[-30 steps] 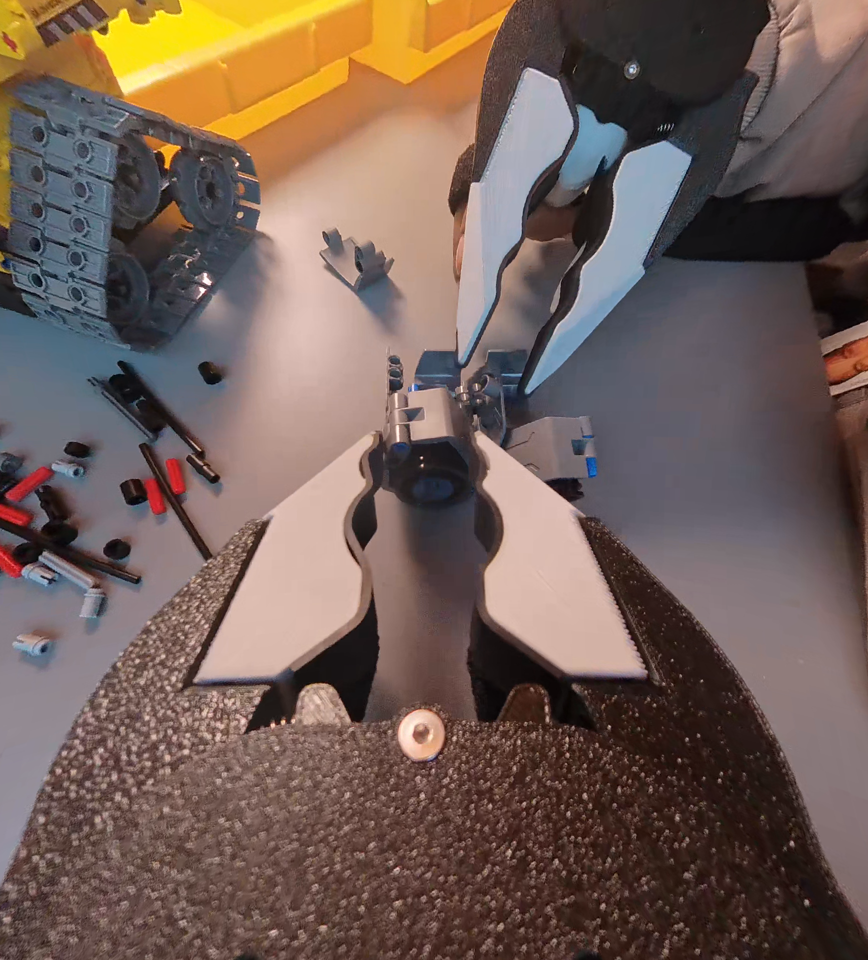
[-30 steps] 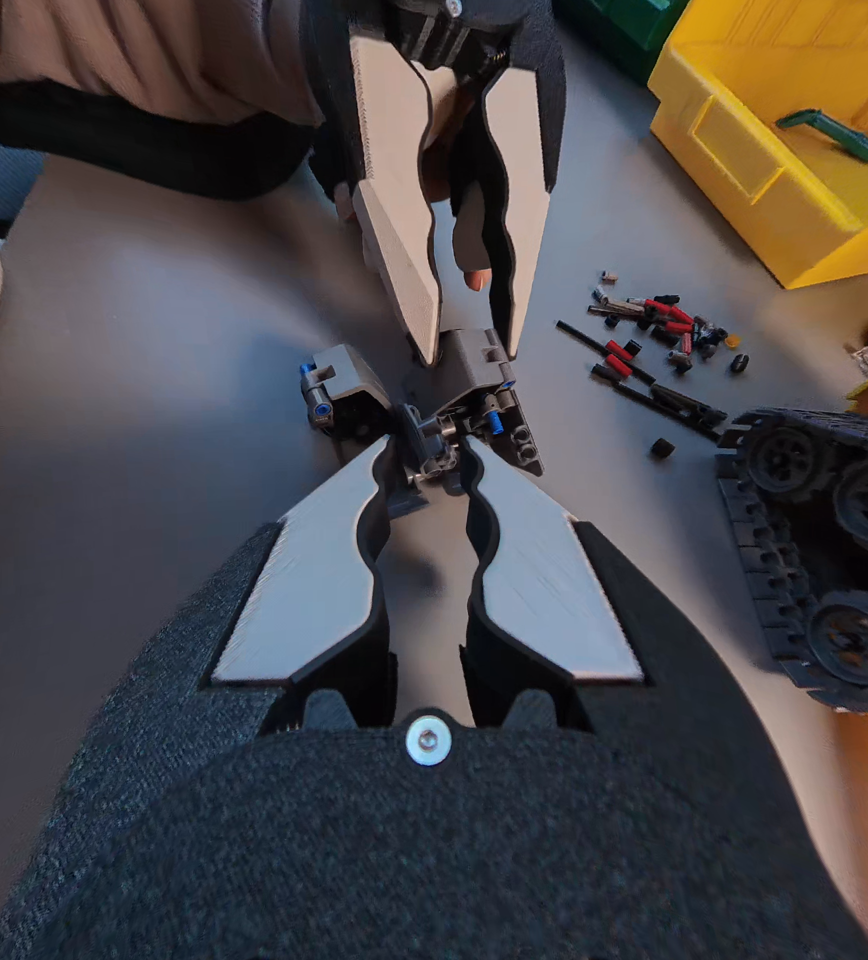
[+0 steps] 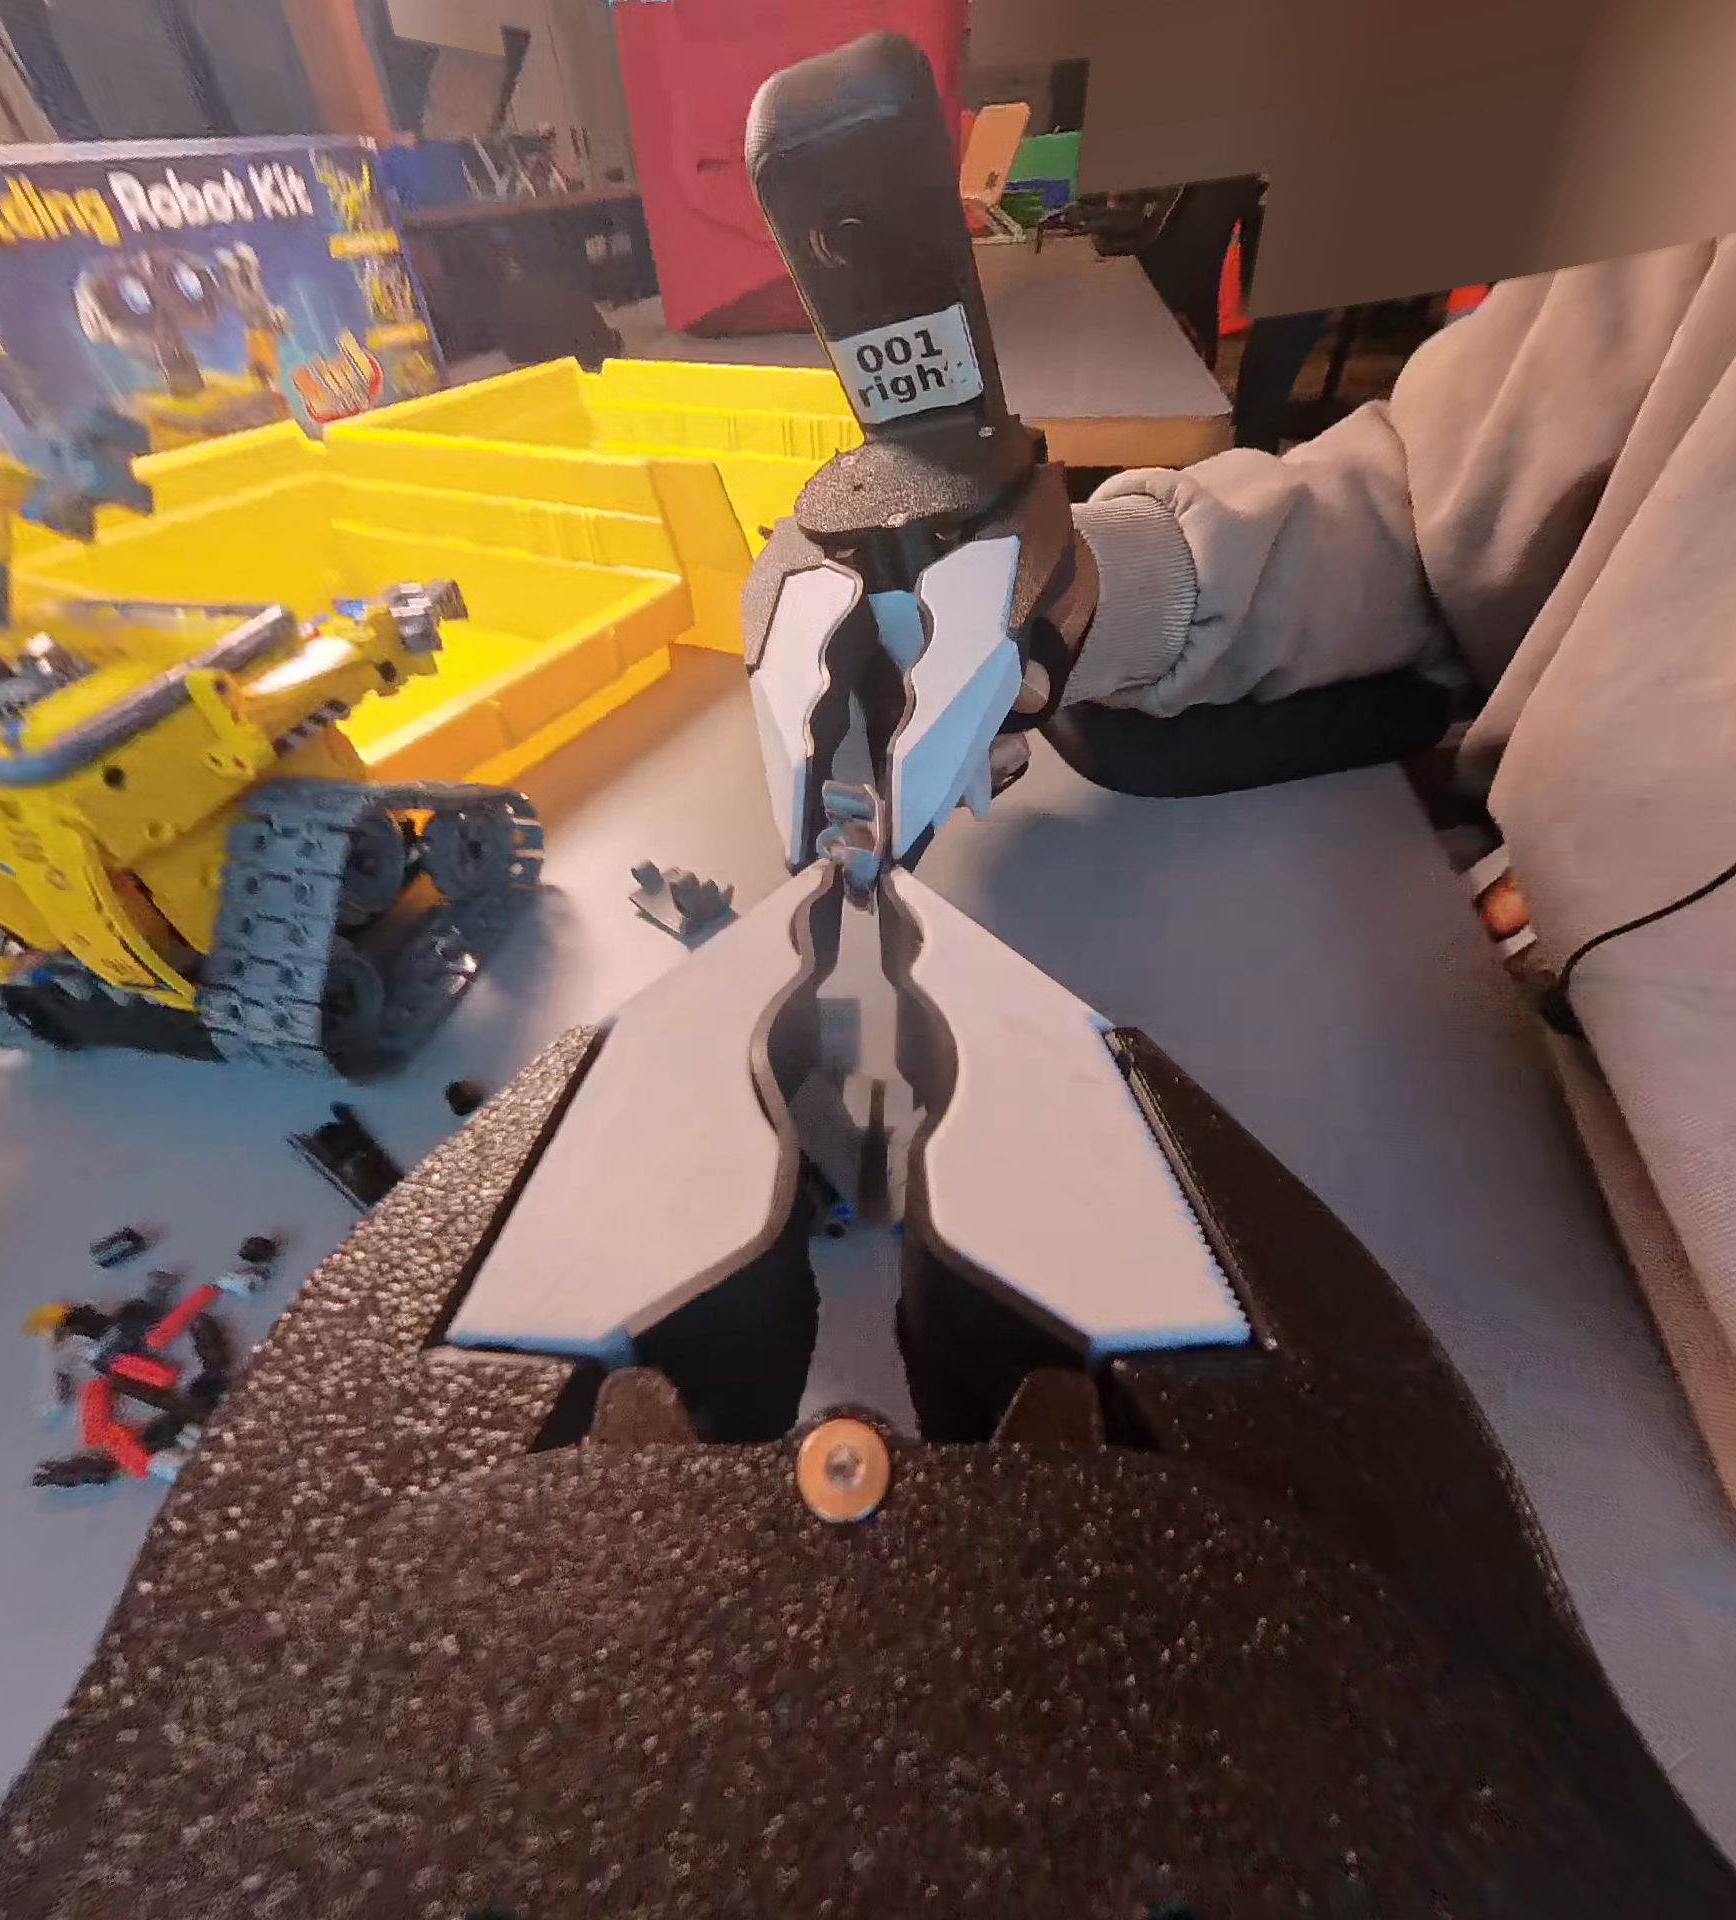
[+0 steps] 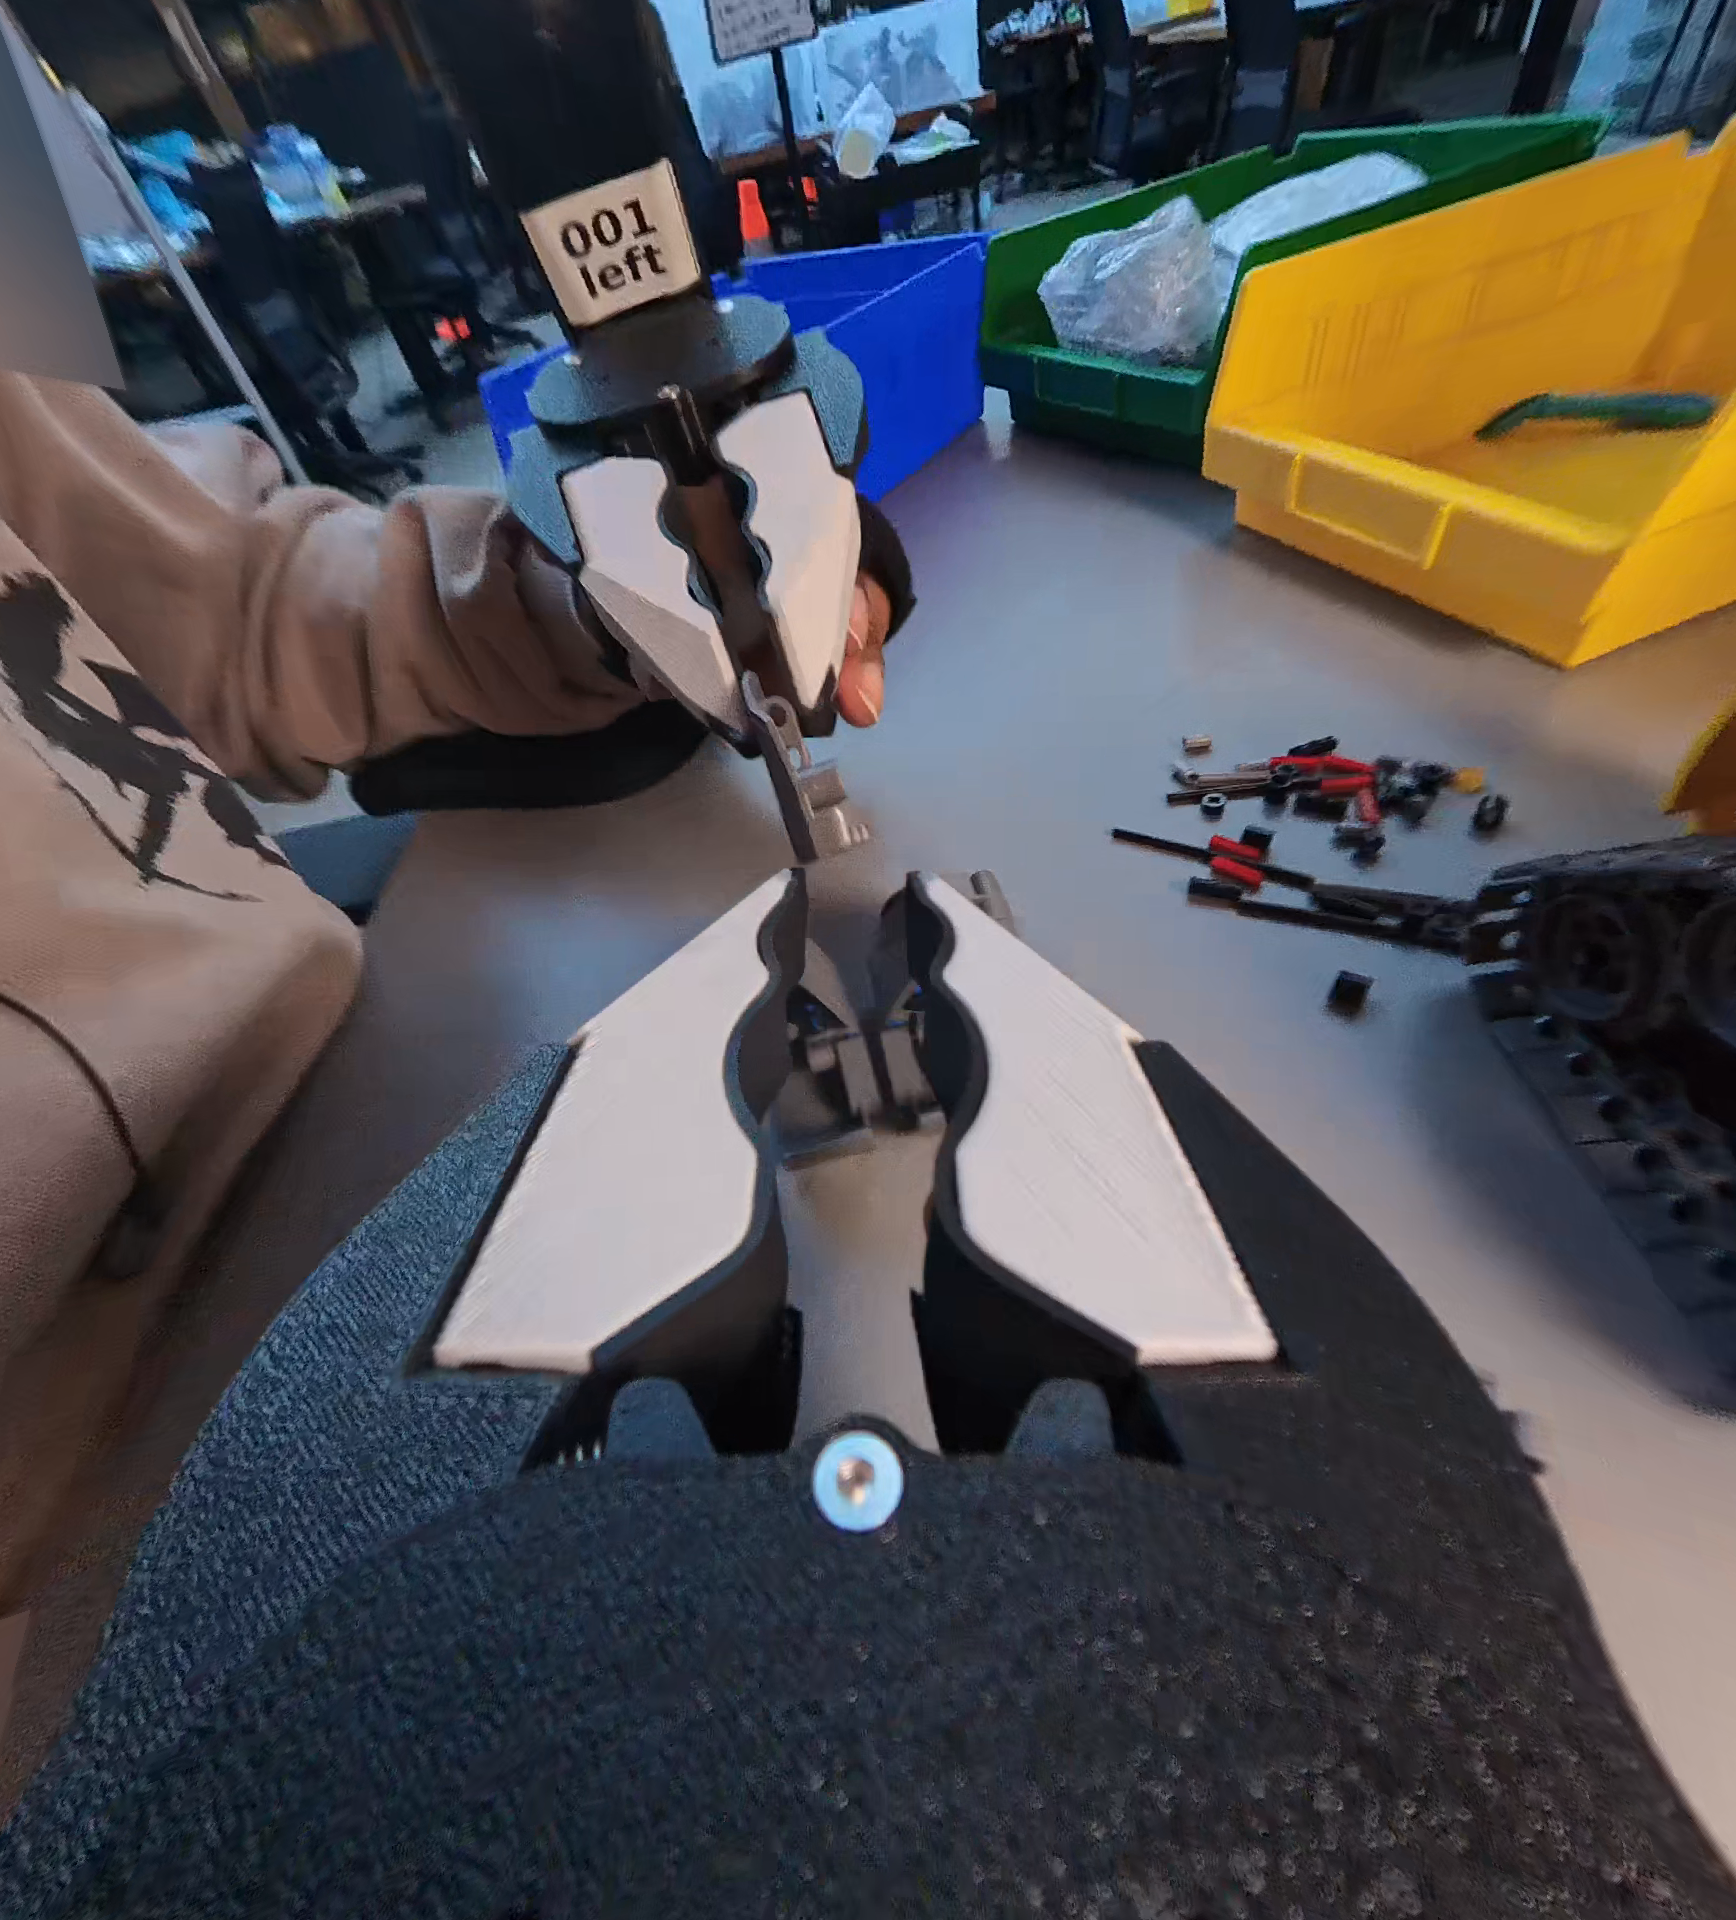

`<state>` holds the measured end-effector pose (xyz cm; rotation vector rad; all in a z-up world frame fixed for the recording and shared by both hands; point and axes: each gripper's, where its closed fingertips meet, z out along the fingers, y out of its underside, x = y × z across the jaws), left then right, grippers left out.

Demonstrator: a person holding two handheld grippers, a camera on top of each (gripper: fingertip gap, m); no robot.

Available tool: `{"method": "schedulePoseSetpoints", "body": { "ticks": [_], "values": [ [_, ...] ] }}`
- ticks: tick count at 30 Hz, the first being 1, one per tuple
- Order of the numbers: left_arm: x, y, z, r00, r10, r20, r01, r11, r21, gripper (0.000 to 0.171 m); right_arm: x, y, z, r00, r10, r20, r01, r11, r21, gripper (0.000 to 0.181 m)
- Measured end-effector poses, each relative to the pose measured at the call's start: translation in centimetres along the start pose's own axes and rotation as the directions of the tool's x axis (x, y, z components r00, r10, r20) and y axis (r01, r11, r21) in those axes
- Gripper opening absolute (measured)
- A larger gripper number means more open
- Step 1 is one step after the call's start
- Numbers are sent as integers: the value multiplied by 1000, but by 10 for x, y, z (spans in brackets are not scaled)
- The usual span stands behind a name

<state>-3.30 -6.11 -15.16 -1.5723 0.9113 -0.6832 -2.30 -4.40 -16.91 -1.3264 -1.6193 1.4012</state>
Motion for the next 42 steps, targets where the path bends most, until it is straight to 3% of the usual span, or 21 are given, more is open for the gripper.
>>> {"method": "schedulePoseSetpoints", "body": {
  "ticks": [4,7,10,14,18,20,22,25,27,28,30,33,34,37,39,42],
  "values": [
    [-1,-3,-2,962,251,109,-248,968,-44,5,3,3,0,951,-290,-109,284,956,-68,20],
    [-5,1,-2,858,477,191,-452,877,-162,5,10,4,-1,884,-431,-181,417,902,-111,26],
    [-6,5,1,754,621,215,-569,780,-259,5,13,2,-2,838,-499,-221,483,867,-124,32],
    [-6,10,4,724,658,206,-597,748,-291,5,6,-8,-1,793,-559,-243,554,827,-96,30],
    [-8,7,1,752,618,228,-563,783,-264,5,10,-5,-2,759,-594,-266,578,803,-144,19],
    [-21,-6,-9,761,569,310,-516,822,-242,5,23,-2,-8,761,-581,-289,550,814,-190,20],
    [-44,-25,-35,729,529,434,-474,848,-237,5,48,3,-22,743,-575,-343,506,818,-274,20],
    [-87,-61,-110,598,444,667,-366,892,-265,6,83,42,-48,797,-494,-348,316,832,-457,26],
    [-107,-71,-171,498,380,779,-239,924,-298,6,92,68,-59,859,-375,-348,169,850,-498,41],
    [-113,-66,-200,462,353,813,-140,935,-326,6,93,76,-61,881,-319,-349,113,859,-499,49],
    [-119,-48,-266,342,331,880,72,924,-375,6,91,76,-59,902,-255,-348,74,887,-456,48],
    [-107,2,-347,209,304,929,382,849,-364,6,91,77,-52,908,-234,-346,58,891,-451,39],
    [-99,23,-362,204,275,940,473,813,-341,6,92,81,-50,904,-258,-342,70,876,-476,35],
    [-83,75,-385,188,196,962,619,737,-271,9,97,84,-49,866,-363,-345,137,835,-534,13],
    [-77,99,-392,176,181,968,667,701,-253,7,95,81,-48,871,-348,-346,132,845,-518,6],
    [-79,108,-402,119,194,974,679,699,-222,17,90,72,-48,891,-296,-345,118,884,-453,5]
  ]
}}
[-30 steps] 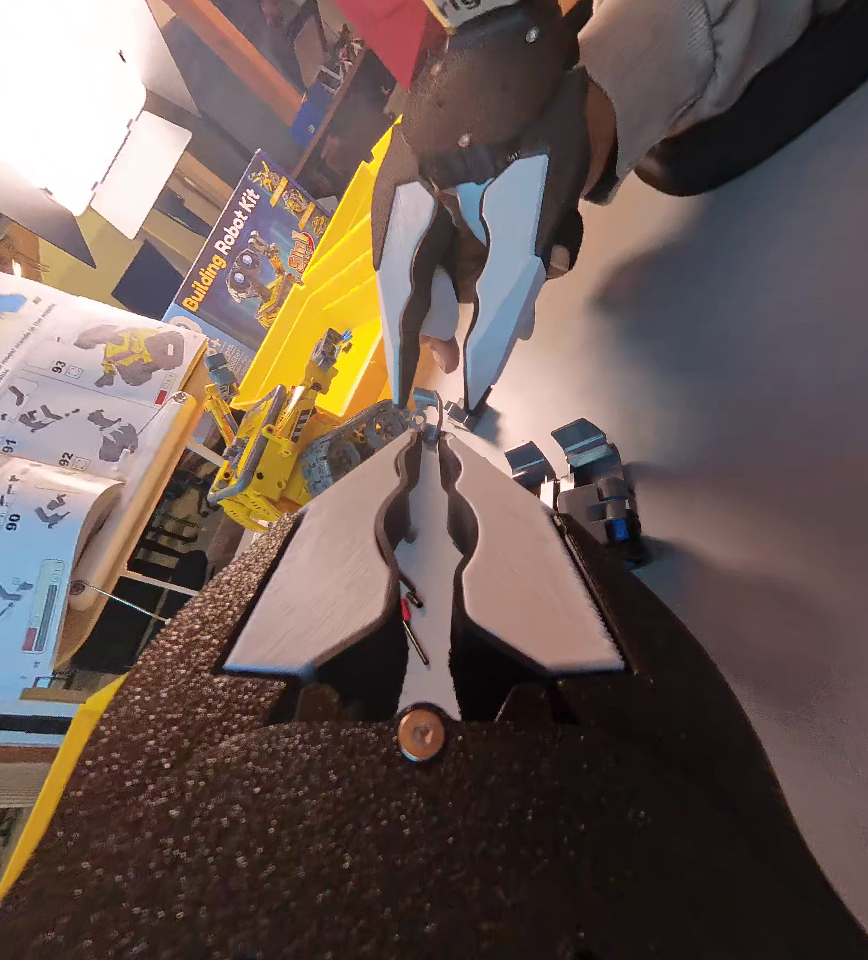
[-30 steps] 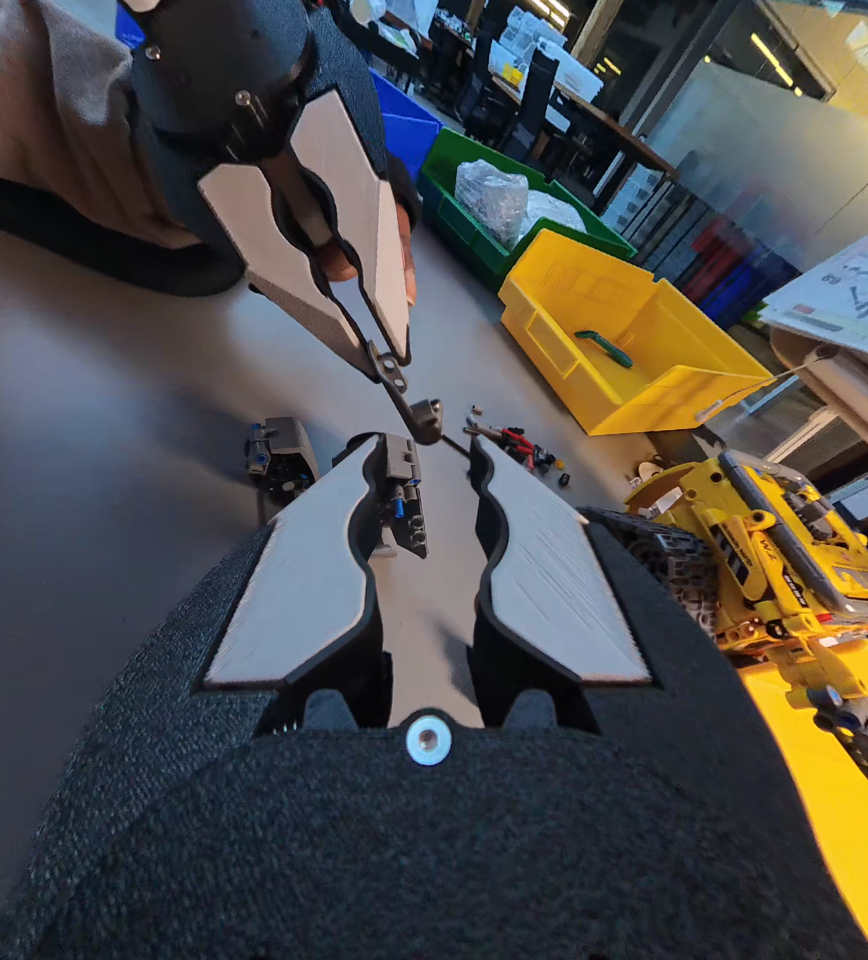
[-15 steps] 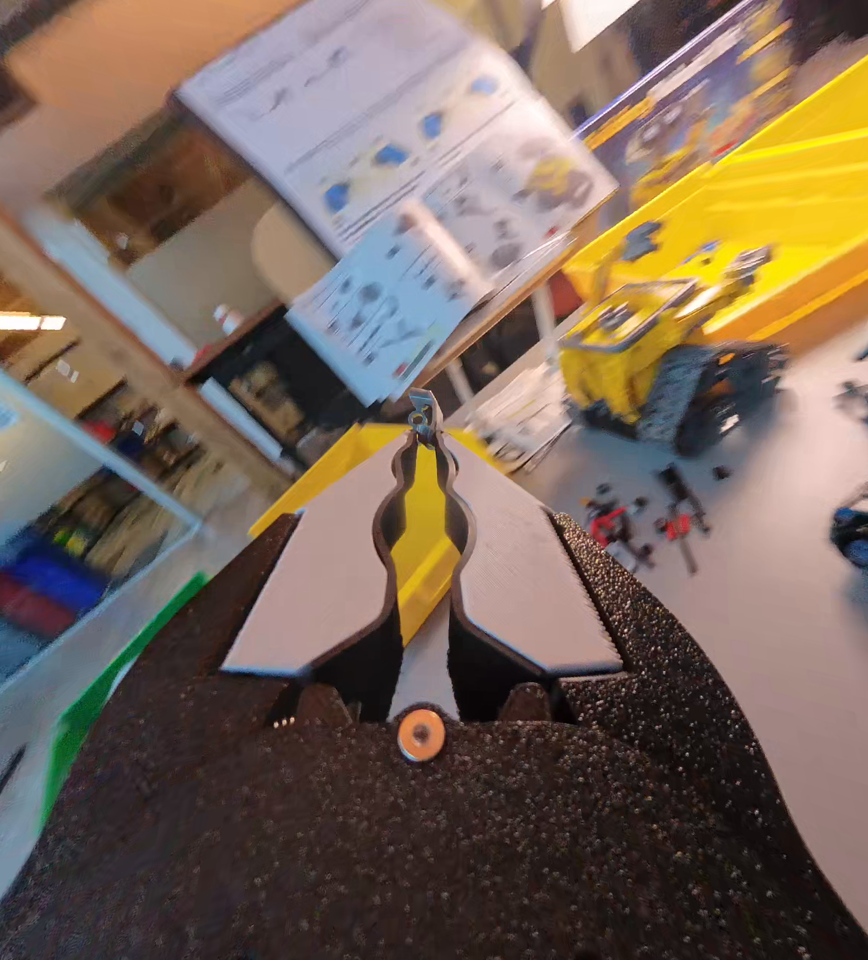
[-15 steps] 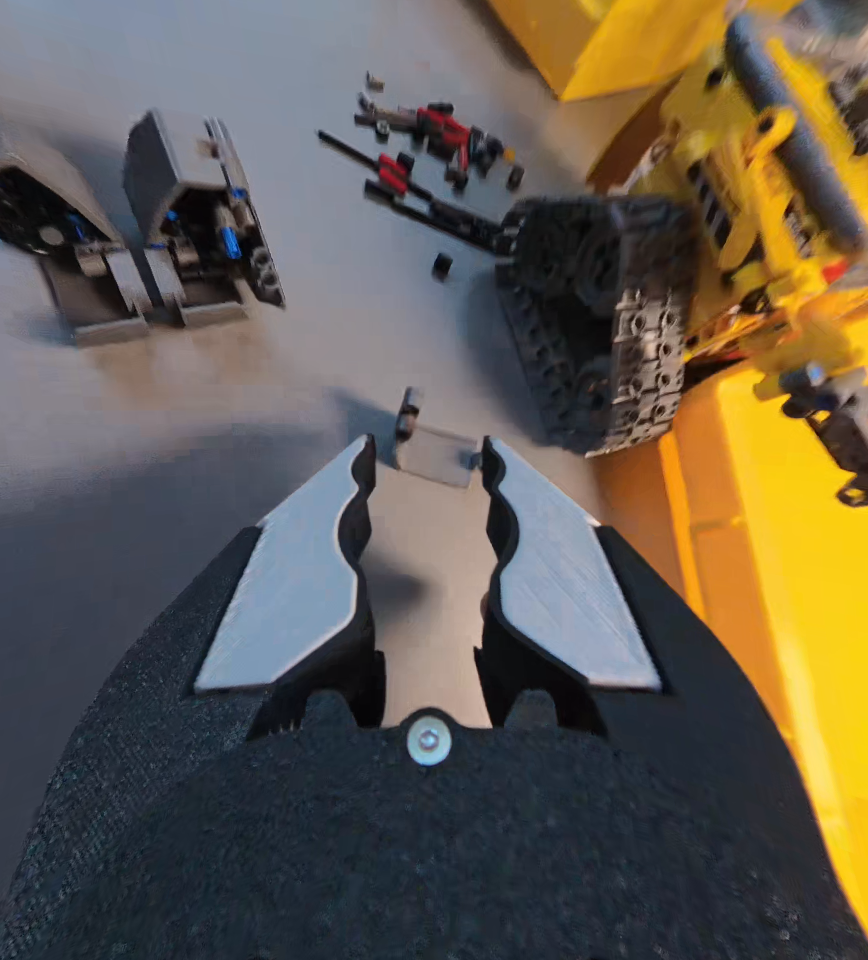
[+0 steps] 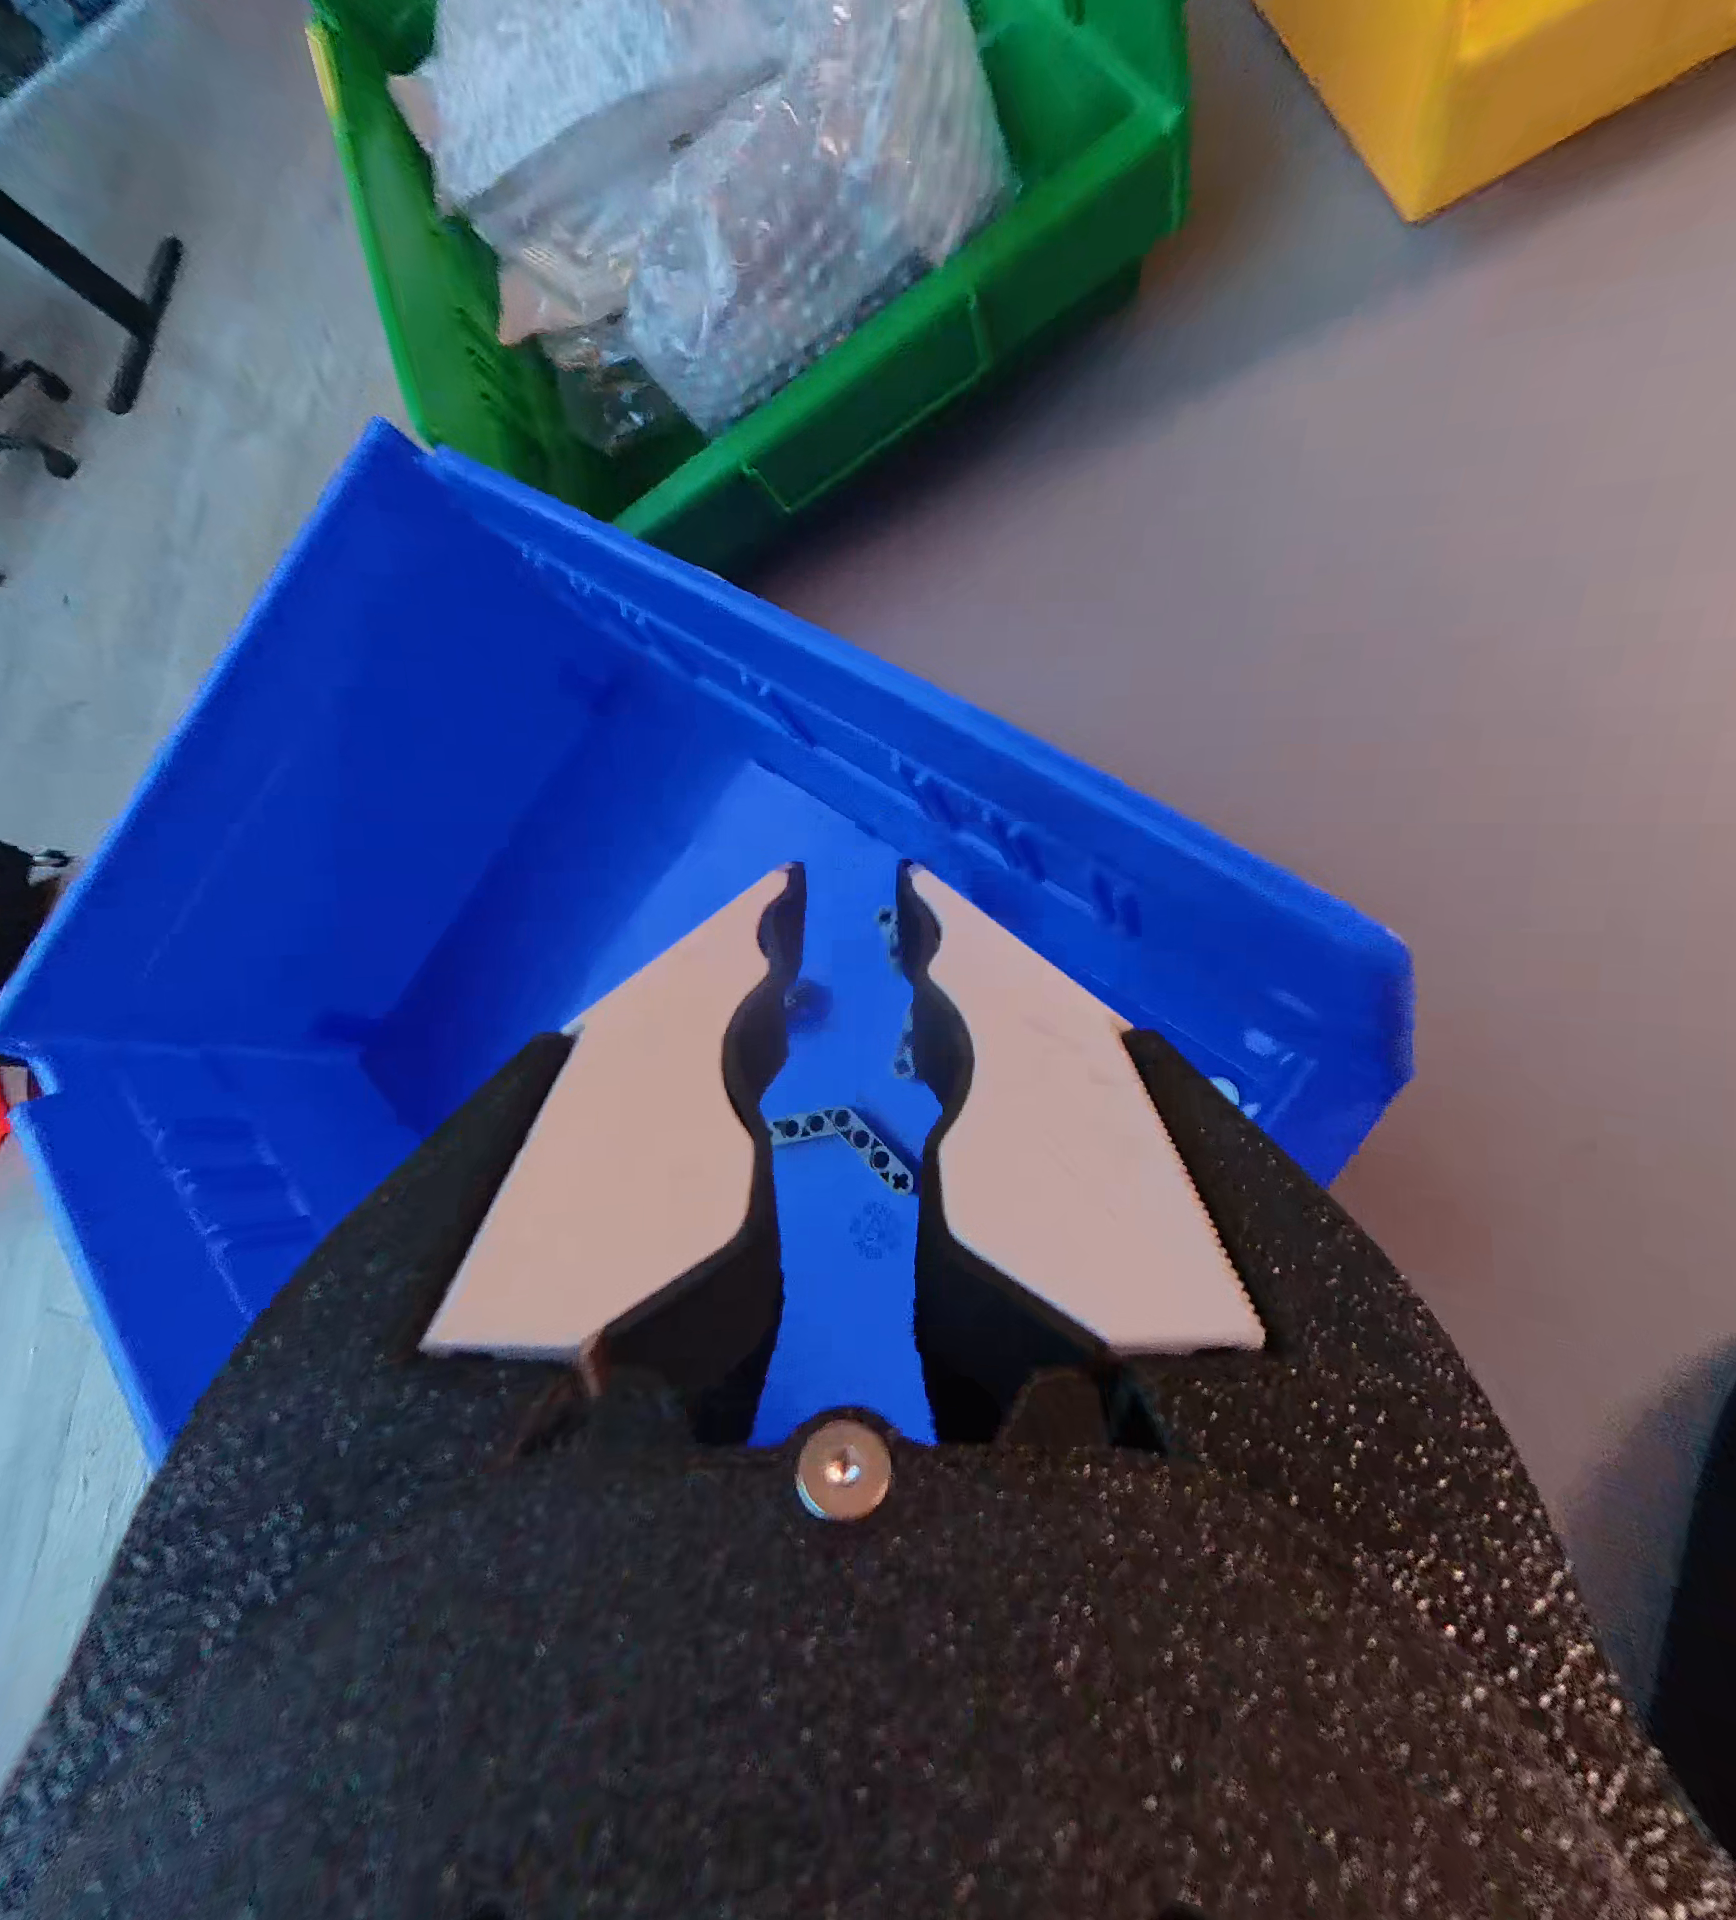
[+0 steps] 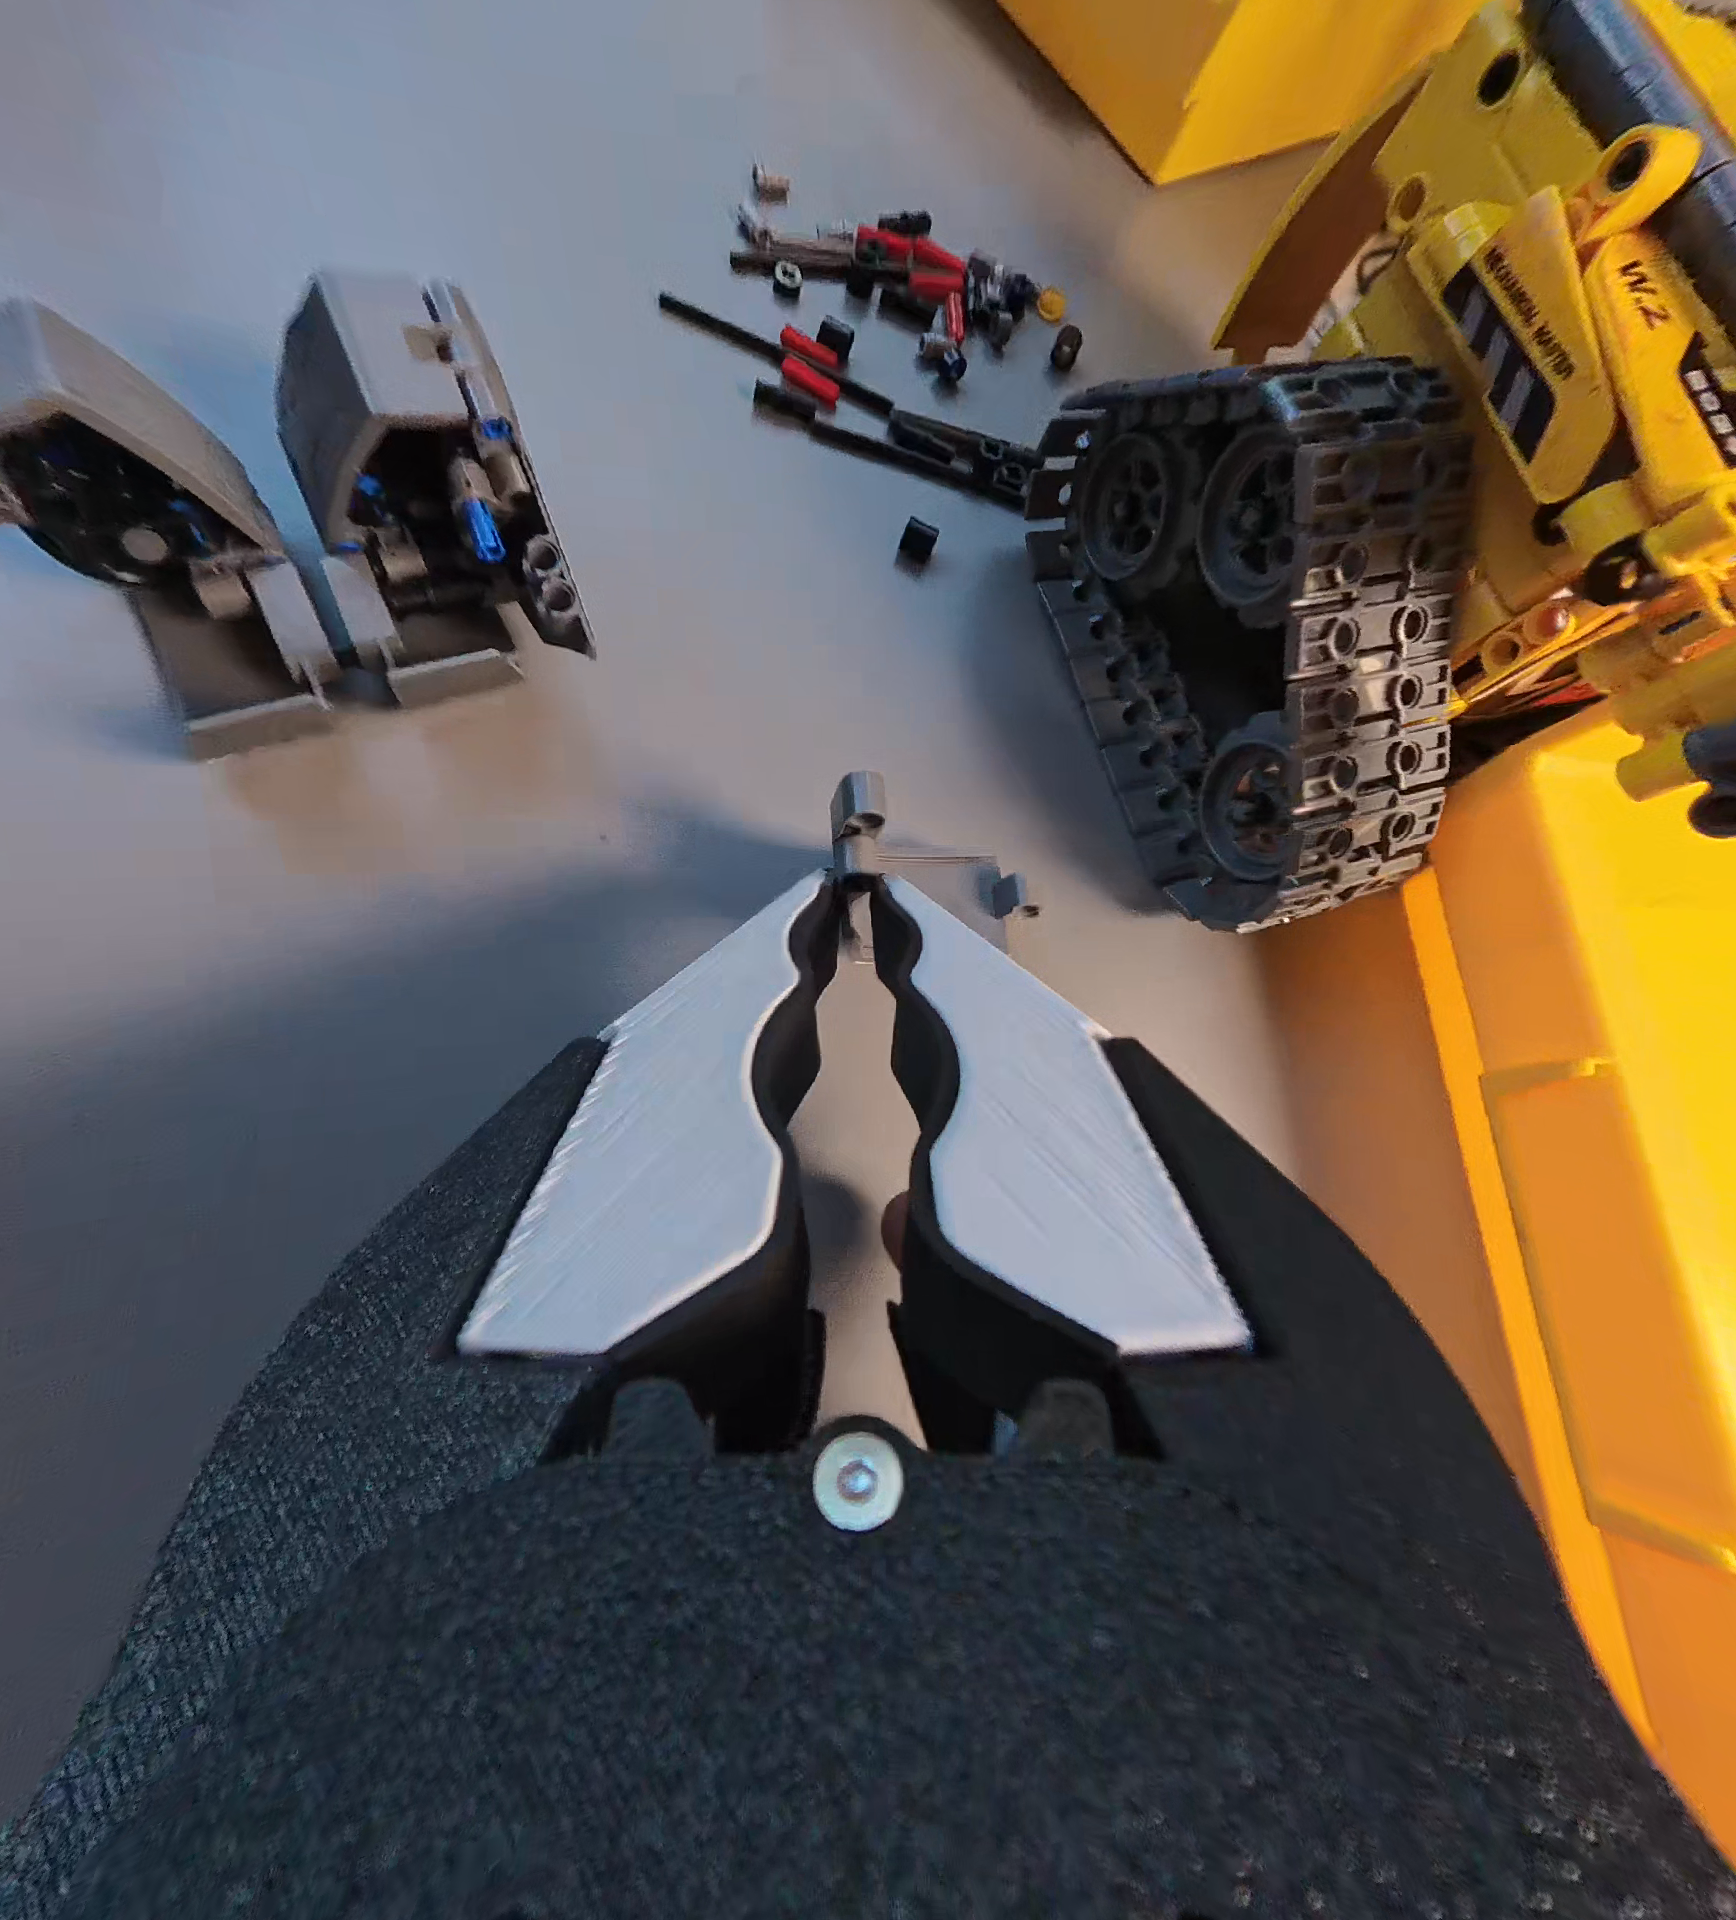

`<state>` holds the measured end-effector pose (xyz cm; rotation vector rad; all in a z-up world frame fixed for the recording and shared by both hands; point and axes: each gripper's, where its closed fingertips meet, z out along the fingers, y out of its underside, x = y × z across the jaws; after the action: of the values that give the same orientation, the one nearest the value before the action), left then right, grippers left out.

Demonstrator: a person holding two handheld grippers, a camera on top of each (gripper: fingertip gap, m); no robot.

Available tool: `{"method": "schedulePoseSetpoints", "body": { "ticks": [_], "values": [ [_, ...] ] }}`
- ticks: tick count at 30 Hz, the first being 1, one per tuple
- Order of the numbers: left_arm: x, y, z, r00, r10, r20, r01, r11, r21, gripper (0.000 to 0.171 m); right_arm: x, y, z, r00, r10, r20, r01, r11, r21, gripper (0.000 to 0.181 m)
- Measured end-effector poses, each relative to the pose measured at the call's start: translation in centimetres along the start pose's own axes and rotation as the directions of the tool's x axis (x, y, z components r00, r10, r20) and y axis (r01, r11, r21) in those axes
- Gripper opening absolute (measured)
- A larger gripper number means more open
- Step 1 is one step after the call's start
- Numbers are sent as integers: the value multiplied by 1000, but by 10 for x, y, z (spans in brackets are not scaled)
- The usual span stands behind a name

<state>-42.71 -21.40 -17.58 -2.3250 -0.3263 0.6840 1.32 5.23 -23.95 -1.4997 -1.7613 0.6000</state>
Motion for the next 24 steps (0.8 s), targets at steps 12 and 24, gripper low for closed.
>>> {"method": "schedulePoseSetpoints", "body": {
  "ticks": [12,24],
  "values": [
    [303,-143,-168,223,413,-883,226,859,459,25,-67,-85,-42,877,83,473,-284,884,372,5],
    [419,-109,-157,3,639,-769,0,769,639,6,-85,-84,-31,928,-50,369,-97,925,368,5]
  ]
}}
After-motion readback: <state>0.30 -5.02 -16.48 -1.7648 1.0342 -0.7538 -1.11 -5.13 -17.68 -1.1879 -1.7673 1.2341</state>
